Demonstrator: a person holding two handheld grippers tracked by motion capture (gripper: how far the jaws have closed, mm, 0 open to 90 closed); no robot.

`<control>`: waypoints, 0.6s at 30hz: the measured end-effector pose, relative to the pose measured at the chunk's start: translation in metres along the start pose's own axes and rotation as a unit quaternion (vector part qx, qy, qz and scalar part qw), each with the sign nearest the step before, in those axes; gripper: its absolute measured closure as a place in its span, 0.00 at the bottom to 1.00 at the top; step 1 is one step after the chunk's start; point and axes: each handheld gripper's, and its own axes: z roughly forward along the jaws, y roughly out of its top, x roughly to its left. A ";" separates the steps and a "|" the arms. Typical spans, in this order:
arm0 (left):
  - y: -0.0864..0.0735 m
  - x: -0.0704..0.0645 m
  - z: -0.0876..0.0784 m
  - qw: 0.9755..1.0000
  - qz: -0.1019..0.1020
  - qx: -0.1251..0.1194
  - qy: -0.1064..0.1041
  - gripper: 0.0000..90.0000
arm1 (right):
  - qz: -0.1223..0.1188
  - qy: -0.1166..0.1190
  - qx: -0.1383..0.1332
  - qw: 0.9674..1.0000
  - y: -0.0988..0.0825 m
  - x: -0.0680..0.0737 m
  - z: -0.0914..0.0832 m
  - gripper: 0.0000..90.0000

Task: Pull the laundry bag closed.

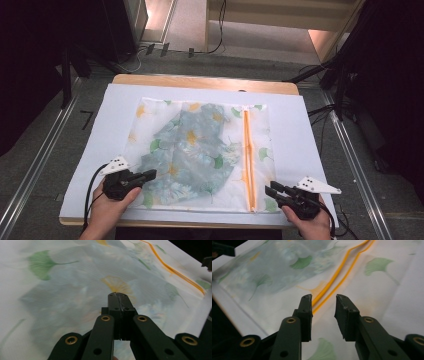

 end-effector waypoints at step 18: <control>0.006 -0.092 0.091 0.990 0.079 0.062 -0.096 1.00 | -0.012 0.045 0.090 0.995 -0.011 0.017 0.021 1.00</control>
